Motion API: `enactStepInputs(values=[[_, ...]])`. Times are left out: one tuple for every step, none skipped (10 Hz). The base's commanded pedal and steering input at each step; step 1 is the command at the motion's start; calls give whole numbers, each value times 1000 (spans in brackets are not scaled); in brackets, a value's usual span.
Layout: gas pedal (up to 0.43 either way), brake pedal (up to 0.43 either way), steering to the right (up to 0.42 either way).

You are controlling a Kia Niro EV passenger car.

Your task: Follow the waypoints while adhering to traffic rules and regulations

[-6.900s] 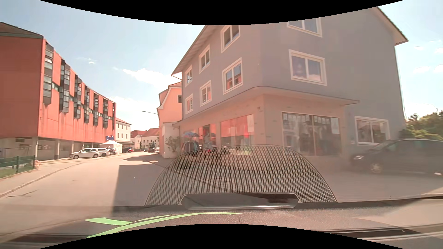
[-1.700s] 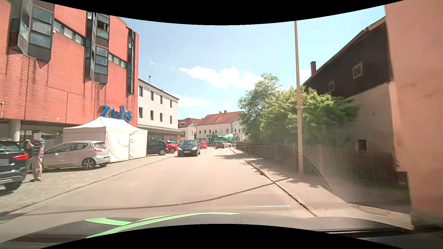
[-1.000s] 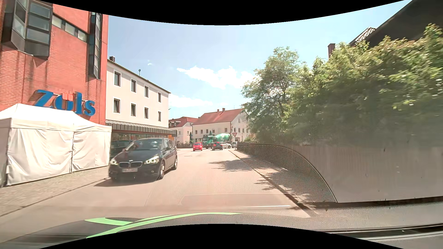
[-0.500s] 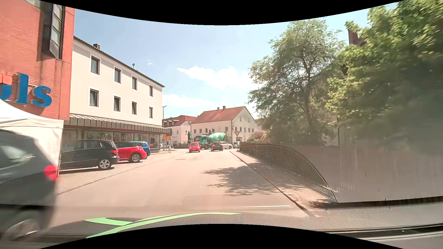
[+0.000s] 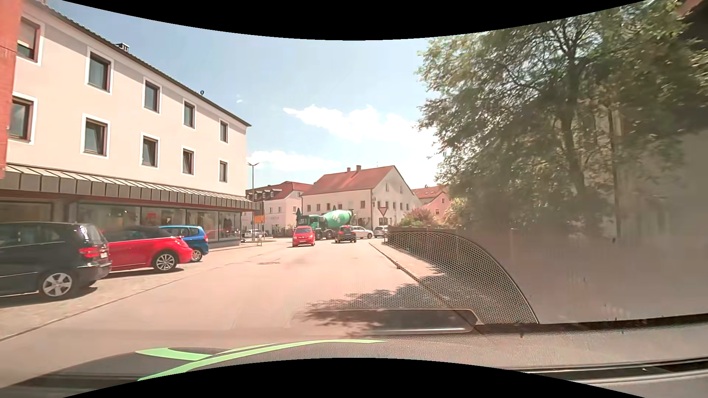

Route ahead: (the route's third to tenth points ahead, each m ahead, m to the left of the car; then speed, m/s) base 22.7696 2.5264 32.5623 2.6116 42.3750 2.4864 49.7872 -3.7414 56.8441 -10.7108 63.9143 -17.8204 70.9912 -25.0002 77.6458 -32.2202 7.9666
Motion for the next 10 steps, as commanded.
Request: enactStepInputs(values=[[0,24,0],[0,37,0],[0,43,0],[0,49,0],[0,55,0],[0,67,0],[0,73,-2],[0,79,-2],[0,79,-2],[0,85,-2]])
